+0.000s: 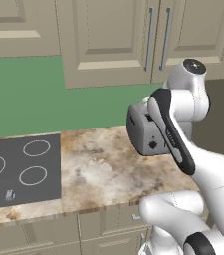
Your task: Open the cabinet, pick the kettle from the cabinet, and place it in the sink.
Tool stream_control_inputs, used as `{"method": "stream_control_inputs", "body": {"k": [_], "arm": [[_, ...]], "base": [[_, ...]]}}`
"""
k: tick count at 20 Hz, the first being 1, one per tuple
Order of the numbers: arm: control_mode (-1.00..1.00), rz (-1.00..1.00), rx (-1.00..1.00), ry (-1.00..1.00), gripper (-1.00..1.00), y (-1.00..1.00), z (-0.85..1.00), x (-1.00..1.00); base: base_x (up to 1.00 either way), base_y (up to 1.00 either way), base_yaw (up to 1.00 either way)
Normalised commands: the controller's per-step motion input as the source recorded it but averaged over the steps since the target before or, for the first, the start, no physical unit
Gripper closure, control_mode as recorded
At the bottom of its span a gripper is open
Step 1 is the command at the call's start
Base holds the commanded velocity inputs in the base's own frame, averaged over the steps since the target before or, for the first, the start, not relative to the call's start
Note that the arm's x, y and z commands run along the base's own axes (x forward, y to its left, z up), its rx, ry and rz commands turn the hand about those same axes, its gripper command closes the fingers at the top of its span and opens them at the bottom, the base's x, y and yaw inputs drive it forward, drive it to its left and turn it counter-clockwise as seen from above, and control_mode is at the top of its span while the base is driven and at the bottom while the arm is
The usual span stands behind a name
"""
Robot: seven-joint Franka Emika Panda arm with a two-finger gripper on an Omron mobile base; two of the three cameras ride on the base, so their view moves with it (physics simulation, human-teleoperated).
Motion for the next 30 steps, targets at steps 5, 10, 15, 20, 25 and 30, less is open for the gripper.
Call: {"method": "stream_control_inputs", "body": {"k": [5,10,15,20,25,30], "arm": [[-1.0,0.0,0.0,-0.06,-1.0,0.01,0.39,-0.06],[-1.0,0.0,0.0,-0.06,-1.0,0.01,0.4,-0.01],[-1.0,0.0,0.0,-0.1,-1.0,0.04,0.33,0.0],[-1.0,0.0,0.0,-0.05,-1.0,0.06,0.31,0.04],[-1.0,0.0,0.0,0.0,-1.0,0.07,0.27,0.13],[-1.0,0.0,0.0,-0.03,-1.0,0.04,0.21,0.23]], "base": [[0.0,0.0,0.0],[0.0,0.0,0.0],[0.0,0.0,0.0],[0.0,0.0,0.0],[0.0,0.0,0.0],[0.0,0.0,0.0]]}}
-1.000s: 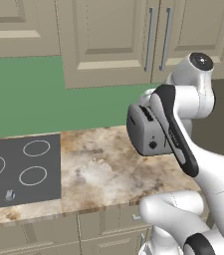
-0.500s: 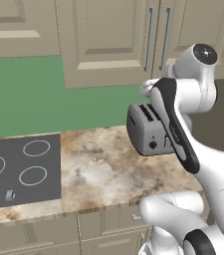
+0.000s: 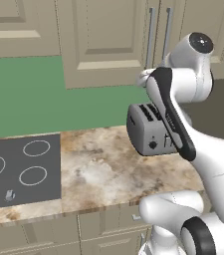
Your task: Open the cabinet, pick the kettle from the cabinet, and place it in the sink.
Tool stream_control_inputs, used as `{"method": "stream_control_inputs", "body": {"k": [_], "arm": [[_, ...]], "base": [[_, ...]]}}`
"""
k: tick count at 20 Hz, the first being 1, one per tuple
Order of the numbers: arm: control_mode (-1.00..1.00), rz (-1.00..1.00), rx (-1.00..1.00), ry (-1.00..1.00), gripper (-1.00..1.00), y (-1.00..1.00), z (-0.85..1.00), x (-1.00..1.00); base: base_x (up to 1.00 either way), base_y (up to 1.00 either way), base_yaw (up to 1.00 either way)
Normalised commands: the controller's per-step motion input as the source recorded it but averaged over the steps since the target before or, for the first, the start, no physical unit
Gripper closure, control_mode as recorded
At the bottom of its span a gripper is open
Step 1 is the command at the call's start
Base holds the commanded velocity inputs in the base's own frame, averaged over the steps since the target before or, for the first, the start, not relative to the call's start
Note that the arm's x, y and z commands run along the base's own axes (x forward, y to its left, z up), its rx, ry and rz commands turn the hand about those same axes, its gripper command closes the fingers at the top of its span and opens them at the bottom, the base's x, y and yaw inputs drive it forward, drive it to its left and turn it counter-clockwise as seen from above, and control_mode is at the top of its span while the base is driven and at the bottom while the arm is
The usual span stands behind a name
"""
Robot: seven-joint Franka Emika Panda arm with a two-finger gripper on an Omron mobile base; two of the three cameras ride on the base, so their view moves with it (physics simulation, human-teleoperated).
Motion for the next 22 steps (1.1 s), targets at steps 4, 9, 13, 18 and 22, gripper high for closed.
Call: {"method": "stream_control_inputs", "body": {"k": [4,9,13,18,22], "arm": [[-1.0,0.0,0.0,-0.14,-1.0,0.03,0.18,0.27],[-1.0,0.0,0.0,-0.23,-1.0,0.0,0.14,0.26],[-1.0,-0.01,0.0,-0.16,-1.0,0.01,0.15,0.27],[-1.0,-0.08,0.01,-0.02,-1.0,0.07,0.25,0.29],[-1.0,-0.08,0.05,0.08,-1.0,0.02,0.31,0.28]], "base": [[0.0,0.0,0.0],[0.0,0.0,0.0],[0.0,0.0,0.0],[0.0,0.0,0.0],[0.0,0.0,0.0]]}}
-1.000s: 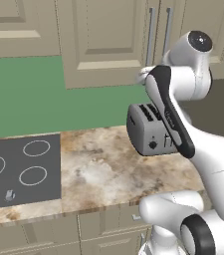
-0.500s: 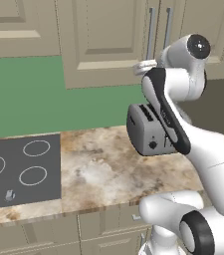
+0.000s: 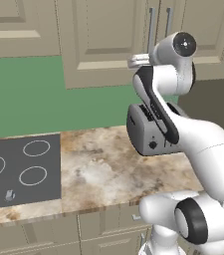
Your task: Open the cabinet, pick the kettle from the cabinet, and place it in the sink.
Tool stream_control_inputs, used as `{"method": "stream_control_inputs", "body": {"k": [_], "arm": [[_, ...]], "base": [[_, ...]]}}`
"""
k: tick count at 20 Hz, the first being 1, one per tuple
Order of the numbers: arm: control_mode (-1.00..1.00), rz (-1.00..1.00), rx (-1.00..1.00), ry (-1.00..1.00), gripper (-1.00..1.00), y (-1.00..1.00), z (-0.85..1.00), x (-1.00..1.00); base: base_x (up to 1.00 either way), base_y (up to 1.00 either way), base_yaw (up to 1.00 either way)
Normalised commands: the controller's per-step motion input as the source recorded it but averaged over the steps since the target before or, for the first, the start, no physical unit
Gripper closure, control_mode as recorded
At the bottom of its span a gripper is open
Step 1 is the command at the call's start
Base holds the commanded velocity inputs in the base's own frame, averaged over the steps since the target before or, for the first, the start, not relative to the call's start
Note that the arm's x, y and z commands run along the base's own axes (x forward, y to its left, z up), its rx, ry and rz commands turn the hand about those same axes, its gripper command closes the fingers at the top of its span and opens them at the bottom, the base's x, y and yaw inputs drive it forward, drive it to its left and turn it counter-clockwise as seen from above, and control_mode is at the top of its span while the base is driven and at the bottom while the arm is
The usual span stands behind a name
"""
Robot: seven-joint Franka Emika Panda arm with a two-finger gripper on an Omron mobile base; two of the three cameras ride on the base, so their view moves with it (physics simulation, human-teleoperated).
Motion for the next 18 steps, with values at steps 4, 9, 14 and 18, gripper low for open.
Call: {"method": "stream_control_inputs", "body": {"k": [4,9,14,18], "arm": [[-1.0,-0.05,0.09,0.07,-1.0,0.0,0.23,0.23],[-1.0,0.0,0.12,0.02,-1.0,-0.04,0.17,0.22],[-1.0,0.0,0.08,0.0,-1.0,0.0,0.03,0.28],[-1.0,0.0,0.04,0.0,-1.0,0.0,-0.03,0.37]], "base": [[0.0,0.0,0.0],[0.0,0.0,0.0],[0.0,0.0,0.0],[0.0,0.0,0.0]]}}
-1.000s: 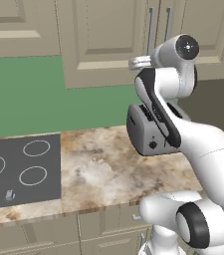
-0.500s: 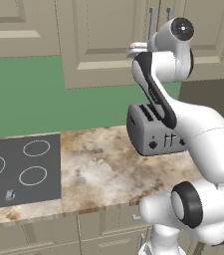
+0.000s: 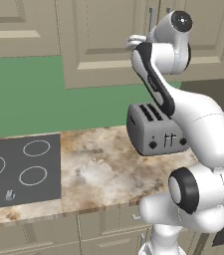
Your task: Open the cabinet, pick the kettle from the cabinet, and place it in the sink.
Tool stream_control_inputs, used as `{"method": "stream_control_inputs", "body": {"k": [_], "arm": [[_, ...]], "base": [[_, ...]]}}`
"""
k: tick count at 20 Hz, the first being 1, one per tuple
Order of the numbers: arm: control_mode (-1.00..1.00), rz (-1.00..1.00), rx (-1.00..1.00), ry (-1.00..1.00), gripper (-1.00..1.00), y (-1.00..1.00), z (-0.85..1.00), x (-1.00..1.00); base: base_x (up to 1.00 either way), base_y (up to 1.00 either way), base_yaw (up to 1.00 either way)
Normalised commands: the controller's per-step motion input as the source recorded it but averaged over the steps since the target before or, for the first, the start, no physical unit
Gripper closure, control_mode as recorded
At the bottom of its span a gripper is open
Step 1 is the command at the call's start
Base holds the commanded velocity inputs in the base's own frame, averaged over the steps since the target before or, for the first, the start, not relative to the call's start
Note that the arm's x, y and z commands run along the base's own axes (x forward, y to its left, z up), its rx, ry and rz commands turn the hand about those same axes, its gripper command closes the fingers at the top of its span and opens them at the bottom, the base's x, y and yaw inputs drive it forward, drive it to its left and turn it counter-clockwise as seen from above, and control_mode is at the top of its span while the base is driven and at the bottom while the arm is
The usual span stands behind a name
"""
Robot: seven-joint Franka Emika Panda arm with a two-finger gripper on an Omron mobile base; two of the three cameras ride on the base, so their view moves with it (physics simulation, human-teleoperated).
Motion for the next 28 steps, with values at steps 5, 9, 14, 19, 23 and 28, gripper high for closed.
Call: {"method": "stream_control_inputs", "body": {"k": [5,9,14,19,23,28], "arm": [[-1.0,0.0,0.0,0.0,-1.0,0.05,-0.09,0.42],[-1.0,0.0,0.0,0.0,1.0,0.03,-0.09,0.43],[-1.0,0.0,0.0,0.0,1.0,0.05,-0.12,0.38],[-1.0,-0.02,0.0,0.05,1.0,0.29,-0.13,0.27],[-1.0,-0.08,0.0,0.0,1.0,0.41,-0.07,0.17],[-1.0,-0.02,0.0,0.0,1.0,0.38,-0.06,0.05]], "base": [[0.0,0.0,0.0],[0.0,0.0,0.0],[0.0,0.0,0.0],[0.0,0.0,0.0],[0.0,0.0,0.0],[0.0,0.0,0.0]]}}
